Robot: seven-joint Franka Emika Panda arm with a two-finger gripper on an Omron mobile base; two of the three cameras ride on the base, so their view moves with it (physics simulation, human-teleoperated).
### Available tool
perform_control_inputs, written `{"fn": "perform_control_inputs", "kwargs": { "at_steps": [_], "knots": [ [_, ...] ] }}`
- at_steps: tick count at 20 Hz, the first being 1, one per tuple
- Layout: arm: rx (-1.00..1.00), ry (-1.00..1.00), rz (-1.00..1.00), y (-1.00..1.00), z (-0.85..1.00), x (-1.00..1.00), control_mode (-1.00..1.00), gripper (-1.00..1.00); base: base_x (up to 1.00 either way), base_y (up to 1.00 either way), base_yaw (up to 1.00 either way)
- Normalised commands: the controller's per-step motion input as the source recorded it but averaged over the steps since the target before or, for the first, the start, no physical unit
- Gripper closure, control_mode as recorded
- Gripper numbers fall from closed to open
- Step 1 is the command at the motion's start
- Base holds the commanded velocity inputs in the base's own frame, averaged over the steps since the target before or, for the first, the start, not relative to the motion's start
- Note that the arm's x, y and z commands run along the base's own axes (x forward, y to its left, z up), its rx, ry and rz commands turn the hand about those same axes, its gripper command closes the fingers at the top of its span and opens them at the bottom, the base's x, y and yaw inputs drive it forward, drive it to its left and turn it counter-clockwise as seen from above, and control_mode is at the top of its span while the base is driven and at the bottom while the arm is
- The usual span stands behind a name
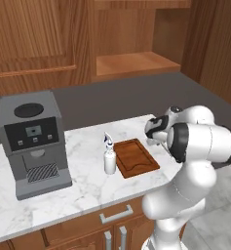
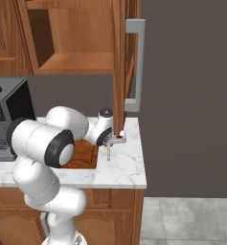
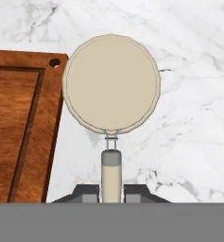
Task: Grab the spray bottle from the cabinet, then place it next to the cutting board for sanitizing. Then grab the dish brush from the countertop next to the sink and place it next to the cutting board.
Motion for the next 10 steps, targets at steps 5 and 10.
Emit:
{"fn": "perform_control_inputs", "kwargs": {
  "at_steps": [5, 10],
  "knots": [
    [-0.02, 0.08, 0.00, 0.02, -0.36, 0.18, -1.00, 1.00, 0.00, 0.00, 0.00],
    [-0.01, 0.05, 0.00, 0.00, -0.31, 0.22, -1.00, 1.00, 0.00, 0.00, 0.00]
  ]
}}
